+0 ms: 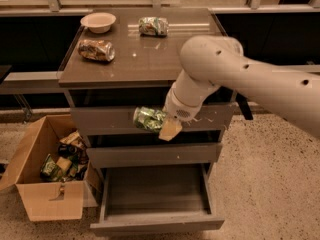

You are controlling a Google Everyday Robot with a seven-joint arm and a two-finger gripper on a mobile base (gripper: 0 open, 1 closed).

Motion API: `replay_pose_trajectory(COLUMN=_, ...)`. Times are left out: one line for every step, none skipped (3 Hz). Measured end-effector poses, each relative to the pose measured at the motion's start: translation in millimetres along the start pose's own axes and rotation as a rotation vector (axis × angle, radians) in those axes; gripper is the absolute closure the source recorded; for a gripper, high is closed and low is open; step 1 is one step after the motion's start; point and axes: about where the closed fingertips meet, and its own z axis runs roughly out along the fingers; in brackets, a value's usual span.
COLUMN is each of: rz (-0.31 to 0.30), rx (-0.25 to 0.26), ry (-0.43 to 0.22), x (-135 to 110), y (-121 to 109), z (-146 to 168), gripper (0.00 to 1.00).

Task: Place green can into bottom drawer

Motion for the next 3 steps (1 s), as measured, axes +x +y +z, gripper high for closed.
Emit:
replay_pose_trajectory(rz=0.047, rx=-0.003, ry=0.015, x=23, y=1, z=50, gripper=1.00)
replay_pose_trajectory(rz=0.077, rx=-0.032, ry=0.008, x=42, y=3, z=101, gripper=1.00)
replay_pose_trajectory(rz=0.114, rx=-0.095, ry=0.002, x=59, y=5, z=166, gripper=1.00)
